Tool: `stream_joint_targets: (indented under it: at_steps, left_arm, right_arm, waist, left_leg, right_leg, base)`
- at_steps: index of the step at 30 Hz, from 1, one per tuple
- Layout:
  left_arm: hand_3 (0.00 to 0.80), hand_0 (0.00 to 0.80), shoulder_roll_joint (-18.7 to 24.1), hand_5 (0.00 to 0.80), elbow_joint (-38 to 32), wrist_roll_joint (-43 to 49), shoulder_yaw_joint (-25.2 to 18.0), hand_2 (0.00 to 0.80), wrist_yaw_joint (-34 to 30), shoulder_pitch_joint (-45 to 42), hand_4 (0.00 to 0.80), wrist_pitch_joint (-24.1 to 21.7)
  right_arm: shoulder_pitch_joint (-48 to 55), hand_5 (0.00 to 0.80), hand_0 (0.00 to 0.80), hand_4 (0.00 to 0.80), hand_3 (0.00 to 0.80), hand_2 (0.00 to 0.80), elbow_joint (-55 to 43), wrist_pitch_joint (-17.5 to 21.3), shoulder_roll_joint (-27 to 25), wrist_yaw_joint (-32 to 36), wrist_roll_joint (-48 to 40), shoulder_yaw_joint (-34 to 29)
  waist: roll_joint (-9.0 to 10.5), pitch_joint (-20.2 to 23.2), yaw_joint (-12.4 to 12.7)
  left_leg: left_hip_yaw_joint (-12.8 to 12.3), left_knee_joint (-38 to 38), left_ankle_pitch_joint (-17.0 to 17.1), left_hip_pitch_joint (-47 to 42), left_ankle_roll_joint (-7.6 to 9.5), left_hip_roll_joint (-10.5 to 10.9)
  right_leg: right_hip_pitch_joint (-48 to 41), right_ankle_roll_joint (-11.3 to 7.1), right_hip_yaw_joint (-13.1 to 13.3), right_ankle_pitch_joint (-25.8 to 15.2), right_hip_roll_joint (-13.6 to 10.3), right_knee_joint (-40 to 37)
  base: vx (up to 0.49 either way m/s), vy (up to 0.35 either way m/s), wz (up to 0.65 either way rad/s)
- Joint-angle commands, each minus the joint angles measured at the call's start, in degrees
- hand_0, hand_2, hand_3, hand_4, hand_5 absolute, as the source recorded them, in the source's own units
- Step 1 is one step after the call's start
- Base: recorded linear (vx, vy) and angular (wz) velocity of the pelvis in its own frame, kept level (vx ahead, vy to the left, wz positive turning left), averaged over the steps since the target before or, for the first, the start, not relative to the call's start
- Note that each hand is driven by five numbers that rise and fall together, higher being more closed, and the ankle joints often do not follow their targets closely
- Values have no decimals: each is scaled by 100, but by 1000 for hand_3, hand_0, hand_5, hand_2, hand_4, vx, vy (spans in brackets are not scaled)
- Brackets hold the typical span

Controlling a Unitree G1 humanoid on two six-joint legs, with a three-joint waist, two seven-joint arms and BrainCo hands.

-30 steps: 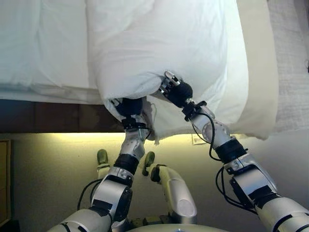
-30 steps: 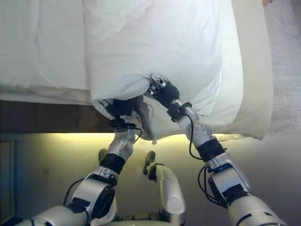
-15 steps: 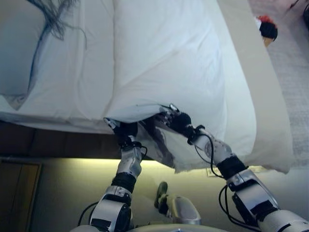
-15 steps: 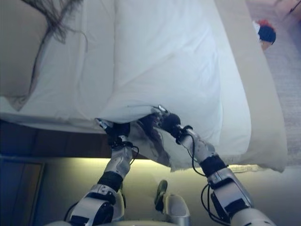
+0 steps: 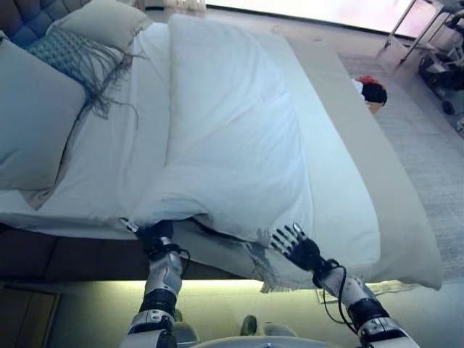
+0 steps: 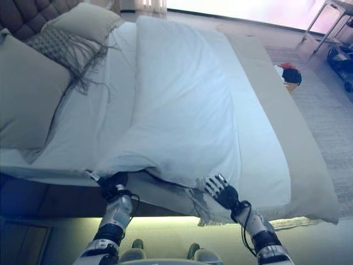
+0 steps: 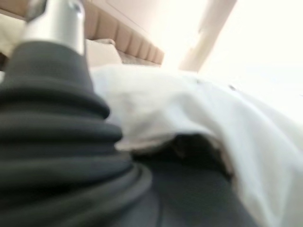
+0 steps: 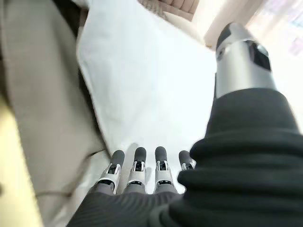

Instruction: Make the bed neatly

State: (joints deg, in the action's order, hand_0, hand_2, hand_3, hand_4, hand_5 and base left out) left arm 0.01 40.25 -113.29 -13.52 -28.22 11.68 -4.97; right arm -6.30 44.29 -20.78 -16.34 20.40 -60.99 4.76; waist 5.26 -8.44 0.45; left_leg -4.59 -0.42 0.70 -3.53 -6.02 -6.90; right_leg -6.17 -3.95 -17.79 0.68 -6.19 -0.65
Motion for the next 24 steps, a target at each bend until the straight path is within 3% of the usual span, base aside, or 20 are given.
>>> stream_joint_targets:
  at_steps: [1,5,7,8,9,11,13,14,17,22,24]
  left_arm:
    - [0,0,1116,0,-33,29,-866,0,-785,230,0,70]
    - [0,0,1404,0,408,29,-1182,0,-767,100,0,347]
    - [0,0,1665,0,593,29,-1277,0,-699,18,0,507]
    - [0,0,1753,0,696,29,-1295,0,-703,5,0,589]
    - [0,0,1807,0,767,29,-1296,0,-698,2,0,665]
    - [0,0,1844,0,884,29,-1162,0,-748,-21,0,759]
    - [0,0,1812,0,892,37,-1051,0,-784,-23,0,736]
    - [0,0,1749,0,949,95,-944,0,-785,20,0,707]
    - [0,0,1719,0,994,370,-887,0,-605,144,0,807]
    - [0,0,1697,0,975,616,-813,0,-384,167,0,836]
    - [0,0,1723,0,940,770,-799,0,-299,174,0,899]
  right_arm:
    - [149,0,0,0,0,0,557,-122,14,430,186,-273]
    - [307,0,0,0,0,0,1066,7,149,528,376,-536]
    - [313,0,0,0,0,0,1162,82,256,498,359,-563]
    - [303,0,0,0,0,0,1232,125,292,532,362,-588]
    - [291,0,0,0,0,0,1306,200,311,559,312,-593]
    - [296,0,0,0,0,0,1382,367,313,603,89,-517]
    - [264,0,0,0,0,0,1415,409,267,615,42,-476]
    - [266,0,0,0,0,0,1548,476,233,683,82,-514]
    - [187,0,0,0,0,0,1788,549,85,569,29,-567]
    - [27,0,0,0,0,0,1863,447,-143,541,29,-777]
    - [72,0,0,0,0,0,1795,463,-158,437,-1,-762]
  waist:
    - [-216,532,272]
    - [-285,535,253]
    - [-296,506,255]
    - [-328,495,274]
    - [-358,492,291]
    - [-396,497,304]
    - [-381,520,300]
    - [-325,515,270]
    - [-274,509,339]
    - [-265,375,419]
    - [-209,343,403]
  left_leg:
    - [-111,112,-306,-5,108,189]
    - [-180,-74,-363,-137,219,373]
    - [-223,-182,-364,-187,287,447]
    - [-225,-233,-312,-170,343,465]
    - [-204,-261,-249,-117,404,491]
    - [-75,-312,-81,56,492,616]
    - [49,-312,-8,187,482,705]
    - [229,-188,-16,294,459,844]
    - [381,54,19,617,368,985]
    - [218,212,184,1035,220,1025]
    - [92,469,109,1117,200,902]
  right_leg:
    - [139,-448,79,-98,-574,101]
    - [221,-619,96,-447,-742,-63]
    - [447,-682,99,-702,-809,227]
    - [511,-666,136,-581,-730,624]
    - [572,-627,194,-419,-596,1031]
    - [694,-523,381,-9,-58,1756]
    - [713,-377,563,245,281,1737]
    - [605,-189,759,374,451,1309]
    - [220,112,710,550,588,623]
    - [-83,277,657,499,741,231]
    - [-105,318,530,478,666,195]
  base:
    - [6,183,-8]
    - [-25,126,-20]
    - [-135,51,-17]
    - [-172,69,-18]
    - [-180,82,-20]
    - [-215,32,-17]
    - [-163,-56,-10]
    - [-90,-87,5]
    - [-99,-79,53]
    - [-161,-39,32]
    - [-133,-35,4]
